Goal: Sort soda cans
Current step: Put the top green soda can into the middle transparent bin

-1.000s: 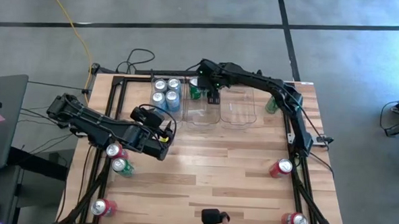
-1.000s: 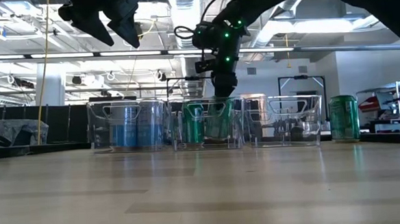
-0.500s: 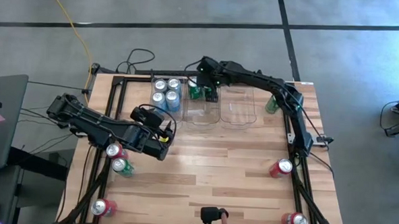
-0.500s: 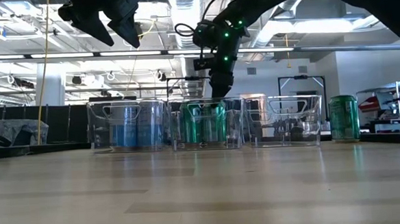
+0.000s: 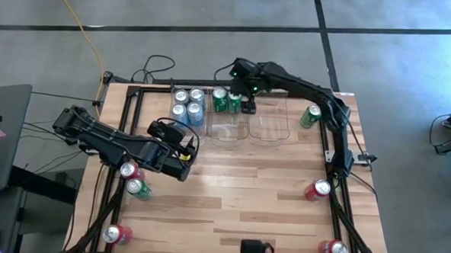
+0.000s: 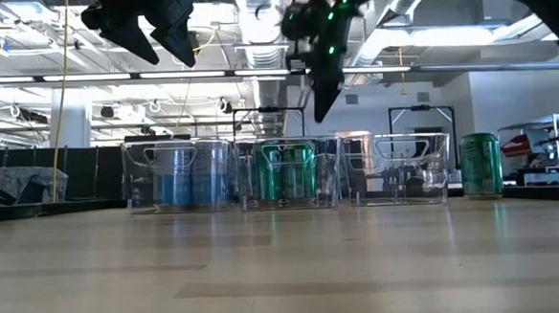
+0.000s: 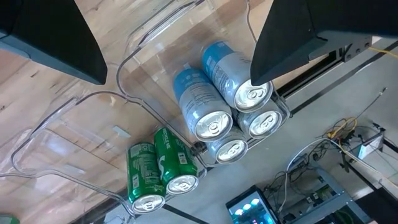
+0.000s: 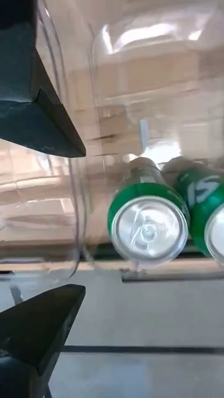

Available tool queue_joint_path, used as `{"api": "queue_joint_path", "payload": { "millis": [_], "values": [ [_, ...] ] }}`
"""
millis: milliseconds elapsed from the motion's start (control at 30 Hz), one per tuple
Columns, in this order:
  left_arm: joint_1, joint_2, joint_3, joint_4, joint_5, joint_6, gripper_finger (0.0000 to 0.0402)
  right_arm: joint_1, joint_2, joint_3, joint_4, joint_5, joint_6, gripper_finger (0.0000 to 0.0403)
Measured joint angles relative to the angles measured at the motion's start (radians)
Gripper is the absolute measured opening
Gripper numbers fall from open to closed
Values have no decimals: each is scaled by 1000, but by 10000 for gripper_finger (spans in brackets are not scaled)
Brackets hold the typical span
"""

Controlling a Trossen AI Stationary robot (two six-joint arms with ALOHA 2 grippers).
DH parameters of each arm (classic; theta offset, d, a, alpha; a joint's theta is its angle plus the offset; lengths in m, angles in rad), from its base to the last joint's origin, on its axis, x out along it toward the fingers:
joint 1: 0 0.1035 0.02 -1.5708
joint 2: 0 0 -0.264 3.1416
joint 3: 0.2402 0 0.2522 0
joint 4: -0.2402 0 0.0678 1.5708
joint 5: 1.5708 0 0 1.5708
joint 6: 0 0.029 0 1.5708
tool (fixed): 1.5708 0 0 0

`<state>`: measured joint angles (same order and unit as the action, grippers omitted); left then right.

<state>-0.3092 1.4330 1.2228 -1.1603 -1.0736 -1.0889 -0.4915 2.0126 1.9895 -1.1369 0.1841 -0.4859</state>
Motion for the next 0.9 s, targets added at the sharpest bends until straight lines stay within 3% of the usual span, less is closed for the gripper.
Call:
{"api": "queue_joint_path", "payload": {
  "millis": [233,467,667,900],
  "values": [
    [-5,0,0,7,0,-25,391,-31,-155,4,-170,0,87,368],
    [-5,0,0,8,0,-34,391,-132,-252,3,-383,0,277,368],
    [-5,0,0,8,0,3,391,-214,-300,-8,-430,0,440,368],
    [-2,0,0,8,-16,77,391,-322,-358,-132,-436,0,535,368]
  ]
}}
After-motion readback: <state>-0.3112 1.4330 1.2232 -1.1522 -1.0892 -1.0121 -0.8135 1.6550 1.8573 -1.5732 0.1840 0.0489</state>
